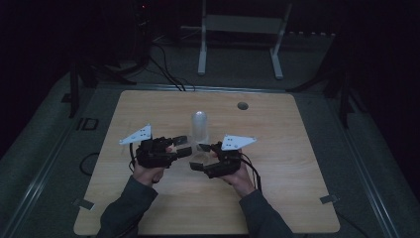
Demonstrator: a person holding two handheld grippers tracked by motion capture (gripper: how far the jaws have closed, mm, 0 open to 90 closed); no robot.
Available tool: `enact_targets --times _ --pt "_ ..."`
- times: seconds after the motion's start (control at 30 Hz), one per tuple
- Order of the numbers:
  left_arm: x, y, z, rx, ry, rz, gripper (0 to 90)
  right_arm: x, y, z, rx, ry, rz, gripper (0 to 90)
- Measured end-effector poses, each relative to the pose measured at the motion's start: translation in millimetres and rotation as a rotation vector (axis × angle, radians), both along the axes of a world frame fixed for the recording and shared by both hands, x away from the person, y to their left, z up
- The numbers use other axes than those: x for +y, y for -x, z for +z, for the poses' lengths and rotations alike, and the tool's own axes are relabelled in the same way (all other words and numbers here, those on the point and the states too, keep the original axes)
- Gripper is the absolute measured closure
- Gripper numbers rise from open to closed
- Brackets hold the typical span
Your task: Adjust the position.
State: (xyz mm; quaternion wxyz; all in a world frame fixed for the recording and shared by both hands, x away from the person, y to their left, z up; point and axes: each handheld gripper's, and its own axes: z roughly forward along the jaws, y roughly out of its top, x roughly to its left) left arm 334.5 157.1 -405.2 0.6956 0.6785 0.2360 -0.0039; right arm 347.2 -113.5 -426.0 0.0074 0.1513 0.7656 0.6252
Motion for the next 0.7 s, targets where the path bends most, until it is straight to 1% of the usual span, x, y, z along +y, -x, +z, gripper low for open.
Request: enact_targets --times 0.17,0.3,0.53,0.6,0.7 --pt "0.1 -0.3 -0.4 0.001 -0.002 0.002 41.5 0.8 0.1 0.0 -0.001 0.004 0.002 26.0" --pt "0.0 -0.4 -0.4 0.003 -0.006 0.000 41.2 0.8 0.7 0.1 -0.007 0.010 0.001 28.8" --pt "-0.2 -0.3 -0.5 0.001 -0.007 0.002 41.3 0.9 1.1 0.0 -0.008 0.012 0.001 29.0" --pt "-0.5 -0.2 -0.3 0.003 -0.002 0.003 41.4 1.1 1.1 -0.1 -0.008 0.009 0.000 28.3" --pt "-0.9 0.1 0.0 0.002 0.000 0.003 41.5 2.1 1.3 -0.2 -0.003 0.010 0.001 24.3"
